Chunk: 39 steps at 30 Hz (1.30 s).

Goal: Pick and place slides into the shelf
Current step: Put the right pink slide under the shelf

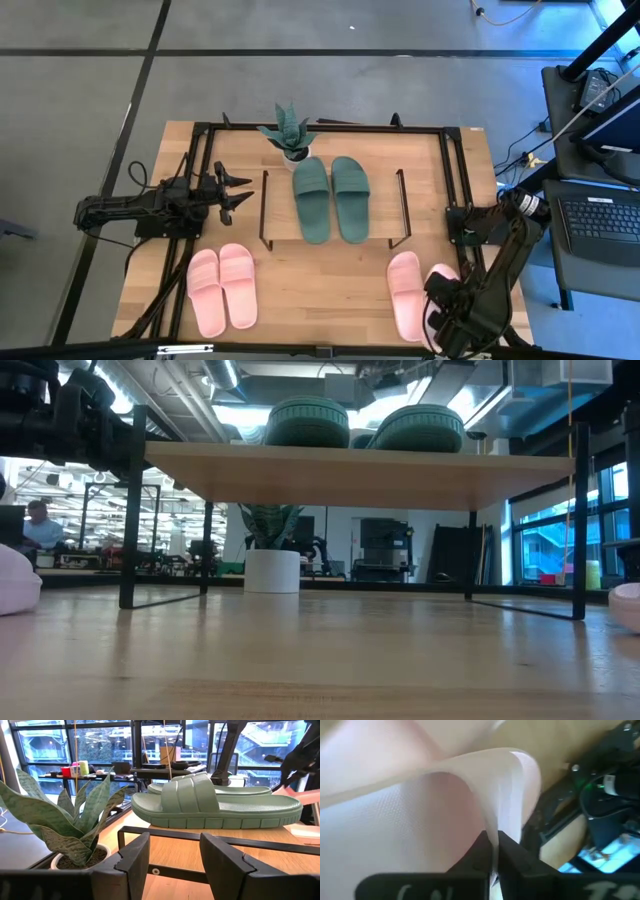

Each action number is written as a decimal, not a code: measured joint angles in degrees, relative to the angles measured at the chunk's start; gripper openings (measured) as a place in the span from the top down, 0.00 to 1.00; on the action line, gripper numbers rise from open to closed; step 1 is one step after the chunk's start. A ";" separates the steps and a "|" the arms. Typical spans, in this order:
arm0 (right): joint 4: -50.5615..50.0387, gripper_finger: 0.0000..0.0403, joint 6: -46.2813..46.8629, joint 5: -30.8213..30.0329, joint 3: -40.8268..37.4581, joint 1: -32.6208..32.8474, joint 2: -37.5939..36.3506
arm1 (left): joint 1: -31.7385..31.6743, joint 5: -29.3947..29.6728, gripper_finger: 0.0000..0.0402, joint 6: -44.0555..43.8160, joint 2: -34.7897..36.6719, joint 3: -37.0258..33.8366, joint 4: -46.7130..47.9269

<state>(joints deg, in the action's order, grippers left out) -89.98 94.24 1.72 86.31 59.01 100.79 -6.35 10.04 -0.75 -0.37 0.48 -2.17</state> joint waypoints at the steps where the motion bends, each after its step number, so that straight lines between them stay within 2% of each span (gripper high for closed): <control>1: 0.03 0.96 0.00 -0.01 1.08 -0.43 -0.01 | -0.02 0.00 0.59 0.00 0.00 -0.01 0.00; 9: 2.95 0.96 -1.61 -1.53 5.60 -5.49 0.00 | -0.01 0.01 0.59 0.01 0.00 0.00 0.00; 18: 18.64 0.96 -20.94 -9.38 4.93 -13.20 1.86 | -0.02 0.02 0.59 2.81 -0.01 0.01 0.00; 24: 25.72 0.96 -31.63 -13.63 4.91 -18.37 4.26 | -0.02 0.00 0.59 2.84 0.01 0.00 0.01; 33: 22.81 0.96 -41.70 -19.71 4.90 -23.55 12.42 | 0.00 0.00 0.59 2.89 0.01 0.01 0.02; 36: 19.78 0.96 -42.09 -22.65 4.91 -23.85 15.27 | -0.02 0.00 0.59 2.89 -0.01 -0.01 0.02; 39: 14.81 0.96 -40.41 -22.90 4.88 -23.87 17.87 | 0.00 0.00 0.59 2.91 -0.01 0.00 0.02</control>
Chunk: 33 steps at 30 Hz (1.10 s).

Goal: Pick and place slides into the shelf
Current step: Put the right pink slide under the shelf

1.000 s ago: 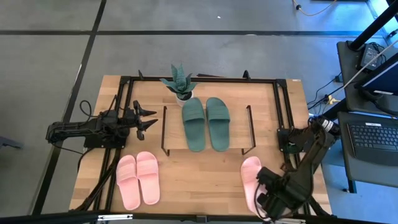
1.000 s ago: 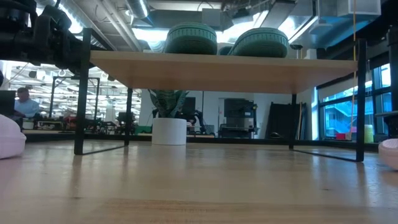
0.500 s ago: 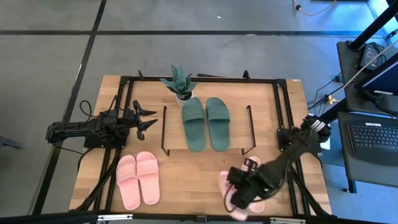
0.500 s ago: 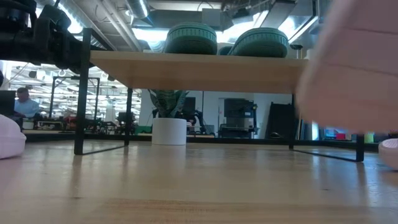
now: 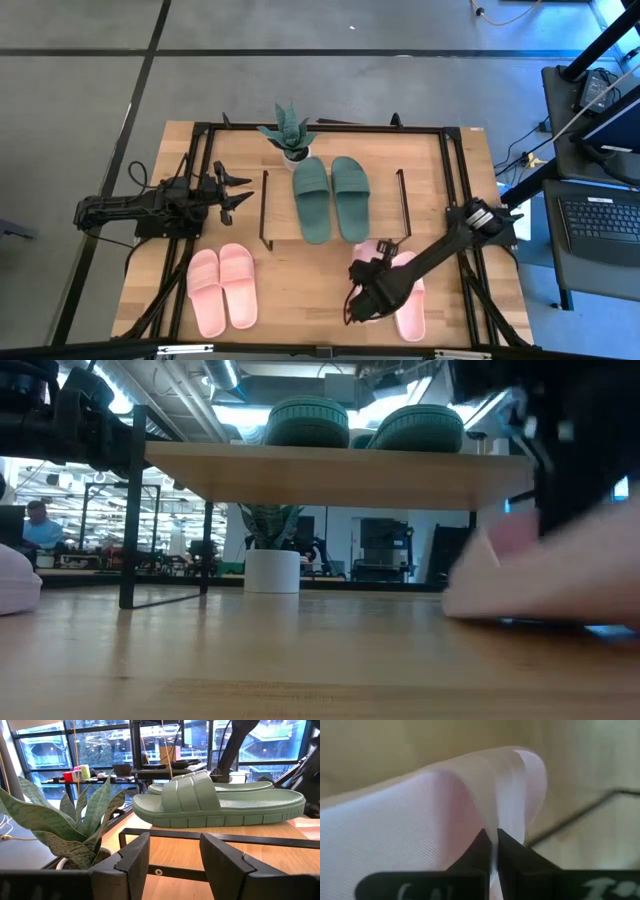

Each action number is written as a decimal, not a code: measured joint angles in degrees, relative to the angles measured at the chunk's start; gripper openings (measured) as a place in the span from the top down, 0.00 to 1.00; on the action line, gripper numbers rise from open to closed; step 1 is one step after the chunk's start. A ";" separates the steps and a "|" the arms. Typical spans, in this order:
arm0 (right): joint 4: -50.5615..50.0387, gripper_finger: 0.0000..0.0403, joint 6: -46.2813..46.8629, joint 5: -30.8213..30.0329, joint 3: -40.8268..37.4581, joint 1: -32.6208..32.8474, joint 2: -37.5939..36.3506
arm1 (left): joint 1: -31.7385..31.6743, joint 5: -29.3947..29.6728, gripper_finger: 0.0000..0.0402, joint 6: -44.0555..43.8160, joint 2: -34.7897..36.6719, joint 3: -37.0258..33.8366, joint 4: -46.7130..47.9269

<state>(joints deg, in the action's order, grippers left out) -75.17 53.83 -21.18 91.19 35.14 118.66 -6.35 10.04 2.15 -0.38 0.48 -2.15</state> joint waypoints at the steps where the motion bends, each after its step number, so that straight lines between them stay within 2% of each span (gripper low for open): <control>1: -1.32 0.96 0.94 -0.03 -0.01 -0.01 0.74 | 0.00 0.00 0.59 0.00 0.01 -0.01 0.00; 14: -3.81 0.96 2.83 -1.87 0.12 0.07 4.04 | 0.00 -0.02 0.59 -0.04 0.00 0.01 0.00; 22: -2.81 0.74 2.73 -1.18 0.05 0.34 4.06 | 0.00 -0.02 0.59 -0.09 0.00 -0.01 0.00; 33: -3.33 0.63 1.27 -1.11 4.74 0.66 4.14 | -0.01 -0.02 0.59 -0.11 0.00 0.01 0.00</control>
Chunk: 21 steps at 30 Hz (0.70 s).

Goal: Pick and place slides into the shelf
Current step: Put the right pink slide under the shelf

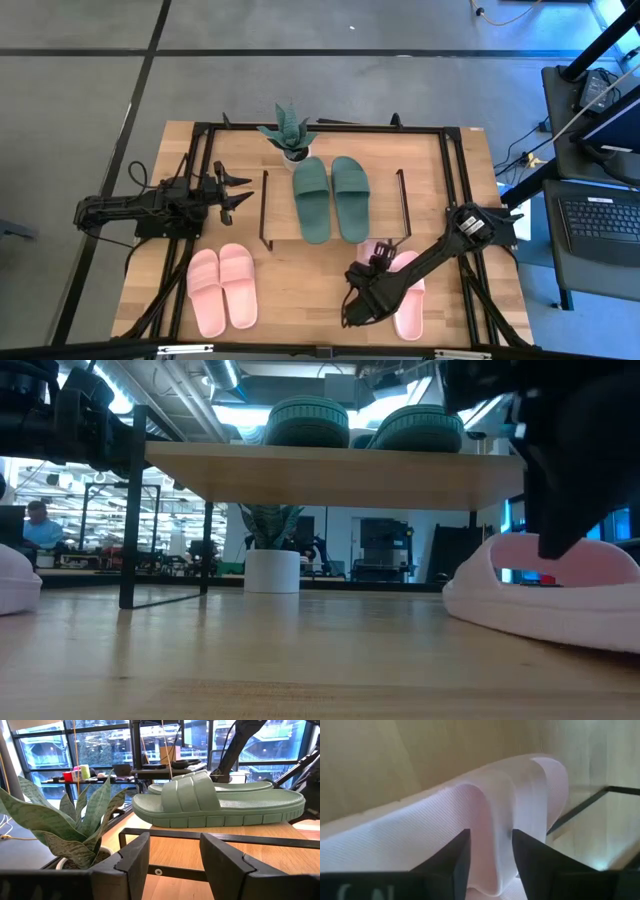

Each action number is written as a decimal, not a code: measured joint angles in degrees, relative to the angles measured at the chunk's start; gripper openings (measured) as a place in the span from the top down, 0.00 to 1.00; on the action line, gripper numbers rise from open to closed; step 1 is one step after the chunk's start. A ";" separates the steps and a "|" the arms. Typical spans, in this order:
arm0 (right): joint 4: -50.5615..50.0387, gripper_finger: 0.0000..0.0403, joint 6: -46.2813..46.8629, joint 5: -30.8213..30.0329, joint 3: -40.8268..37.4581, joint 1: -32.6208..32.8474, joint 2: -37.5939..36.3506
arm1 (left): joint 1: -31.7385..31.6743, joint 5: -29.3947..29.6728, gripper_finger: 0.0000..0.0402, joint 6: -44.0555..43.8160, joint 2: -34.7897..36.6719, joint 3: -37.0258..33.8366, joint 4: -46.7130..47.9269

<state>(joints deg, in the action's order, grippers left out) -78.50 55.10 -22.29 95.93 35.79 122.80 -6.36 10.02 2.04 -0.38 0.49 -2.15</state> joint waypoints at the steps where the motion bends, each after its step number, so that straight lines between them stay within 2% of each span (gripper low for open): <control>1: -0.17 0.62 -0.18 -0.02 0.45 0.00 0.00 | 0.01 0.00 0.59 0.00 0.00 -0.02 0.00; 12: -1.63 0.45 0.45 -0.11 1.17 0.02 0.00 | 0.01 -0.02 0.59 -0.13 0.00 -0.02 0.00; 16: -2.75 0.43 1.43 1.79 1.49 0.04 0.00 | 0.00 -0.02 0.59 -0.16 0.00 -0.02 0.00; 21: -4.87 0.43 1.87 3.96 6.20 0.79 -0.02 | 0.00 -0.02 0.59 -0.15 0.00 -0.01 0.00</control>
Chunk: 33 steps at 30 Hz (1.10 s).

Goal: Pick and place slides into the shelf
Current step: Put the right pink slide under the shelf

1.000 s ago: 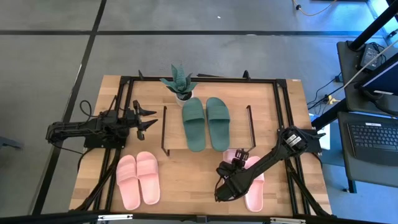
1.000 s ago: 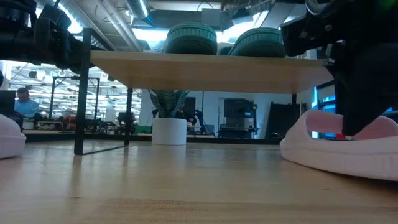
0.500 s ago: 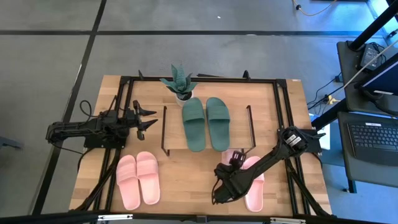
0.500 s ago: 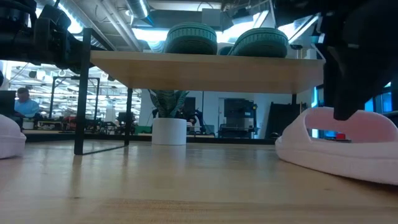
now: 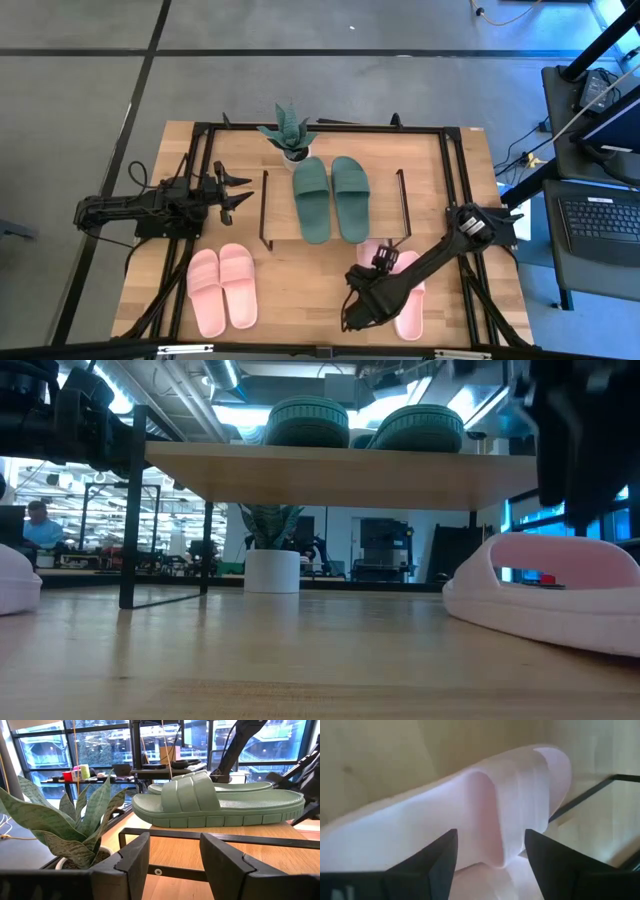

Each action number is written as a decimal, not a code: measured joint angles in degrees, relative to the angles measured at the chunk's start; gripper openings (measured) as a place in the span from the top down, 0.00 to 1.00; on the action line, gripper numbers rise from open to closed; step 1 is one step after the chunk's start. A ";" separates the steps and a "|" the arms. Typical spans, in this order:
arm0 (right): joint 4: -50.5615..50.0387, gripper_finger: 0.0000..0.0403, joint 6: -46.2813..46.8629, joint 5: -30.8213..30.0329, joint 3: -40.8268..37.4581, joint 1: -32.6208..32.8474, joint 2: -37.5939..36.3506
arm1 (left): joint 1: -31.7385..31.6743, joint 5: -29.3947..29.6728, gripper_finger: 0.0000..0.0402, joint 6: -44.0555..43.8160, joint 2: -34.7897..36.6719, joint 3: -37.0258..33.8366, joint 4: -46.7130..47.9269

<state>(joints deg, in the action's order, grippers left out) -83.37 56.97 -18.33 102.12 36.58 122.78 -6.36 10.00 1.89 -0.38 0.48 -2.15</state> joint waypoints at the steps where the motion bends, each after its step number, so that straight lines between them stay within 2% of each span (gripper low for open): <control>1: -0.67 0.43 0.00 0.02 1.63 0.26 0.00 | 0.01 0.00 0.59 0.00 0.00 0.01 0.00; 7: 0.27 0.42 -0.45 0.07 11.69 2.72 -0.10 | 0.01 0.00 0.59 0.02 0.02 -0.01 0.00; 10: 1.82 0.42 -0.18 0.45 13.55 3.88 -0.15 | 0.01 0.00 0.59 0.02 0.00 0.01 0.02; 12: 7.06 0.42 -1.22 1.00 13.53 4.58 -0.09 | 0.00 0.00 0.59 0.02 0.01 0.00 0.02; 15: 18.42 0.42 -6.41 2.24 11.92 5.74 -0.09 | -0.01 -0.02 0.59 0.04 0.00 0.00 0.02; 17: 23.10 0.42 -6.06 2.91 10.34 6.48 -0.09 | -0.01 -0.02 0.59 -0.04 0.00 -0.01 0.02; 23: 25.23 0.42 5.19 9.70 5.00 7.99 -0.08 | 0.00 -0.02 0.59 -0.09 0.00 -0.01 0.01; 30: 34.48 0.42 7.31 16.75 -3.63 8.32 -0.04 | -0.01 -0.02 0.59 -0.13 0.02 0.01 0.00; 33: 37.76 0.42 7.24 17.09 -7.13 8.23 -0.04 | 0.00 -0.02 0.59 -0.13 0.02 0.01 0.02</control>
<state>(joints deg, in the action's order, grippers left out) -45.61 64.21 -1.23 95.00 44.81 122.74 -6.36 9.98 1.76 -0.36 0.49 -2.13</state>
